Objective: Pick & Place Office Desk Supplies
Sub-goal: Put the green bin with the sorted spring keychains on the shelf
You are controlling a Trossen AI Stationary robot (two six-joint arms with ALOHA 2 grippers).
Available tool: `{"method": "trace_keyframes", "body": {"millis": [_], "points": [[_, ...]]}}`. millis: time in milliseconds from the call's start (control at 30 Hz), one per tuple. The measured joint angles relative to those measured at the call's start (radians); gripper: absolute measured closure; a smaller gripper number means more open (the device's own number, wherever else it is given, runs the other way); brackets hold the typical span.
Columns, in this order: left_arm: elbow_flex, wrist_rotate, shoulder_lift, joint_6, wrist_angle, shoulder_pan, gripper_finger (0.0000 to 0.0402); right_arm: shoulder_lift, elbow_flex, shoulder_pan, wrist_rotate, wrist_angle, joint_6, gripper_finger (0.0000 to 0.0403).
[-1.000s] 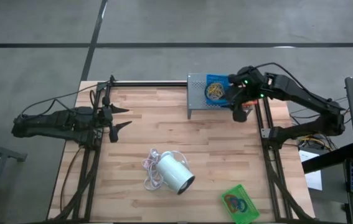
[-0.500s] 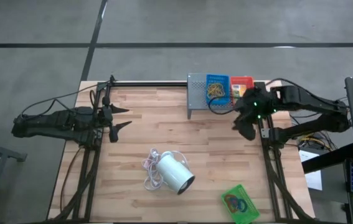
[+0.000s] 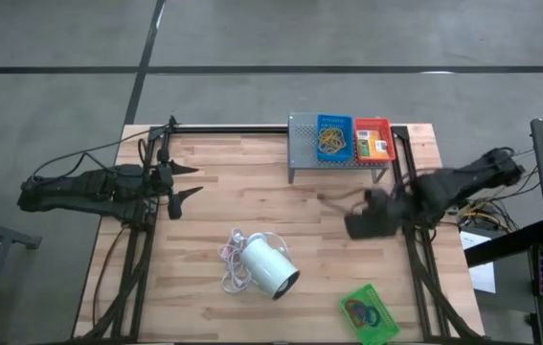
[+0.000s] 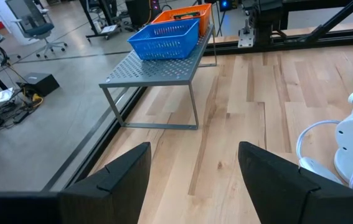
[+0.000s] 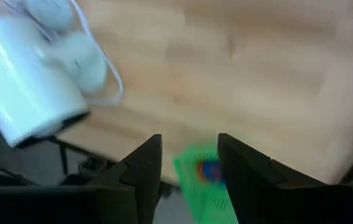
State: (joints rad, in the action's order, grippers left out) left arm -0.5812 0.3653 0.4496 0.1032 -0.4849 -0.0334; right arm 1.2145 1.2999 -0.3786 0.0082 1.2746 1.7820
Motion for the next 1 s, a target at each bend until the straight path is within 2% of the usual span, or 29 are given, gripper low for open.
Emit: {"method": "trace_keyframes", "body": {"millis": [100,233,667,833,1000], "points": [[0.0,0.0,0.0,0.0,0.0,0.0,0.0158,0.061,0.0,-0.109,-0.062,-0.05,0.212,0.0255],[0.0,0.0,0.0,0.0,0.0,0.0,0.0158,0.137,0.007,-0.25,-0.064,-0.15,0.403,0.0257],[0.0,0.0,0.0,0.0,0.0,0.0,0.0158,0.353,0.179,-0.573,-0.148,-0.008,0.438,0.0247],[0.0,0.0,0.0,0.0,0.0,0.0,0.0158,0.419,0.173,-0.662,-0.14,0.003,0.469,0.0244],[0.0,0.0,0.0,0.0,0.0,0.0,0.0158,0.475,0.14,-0.697,-0.13,0.002,0.47,0.0236]]}}
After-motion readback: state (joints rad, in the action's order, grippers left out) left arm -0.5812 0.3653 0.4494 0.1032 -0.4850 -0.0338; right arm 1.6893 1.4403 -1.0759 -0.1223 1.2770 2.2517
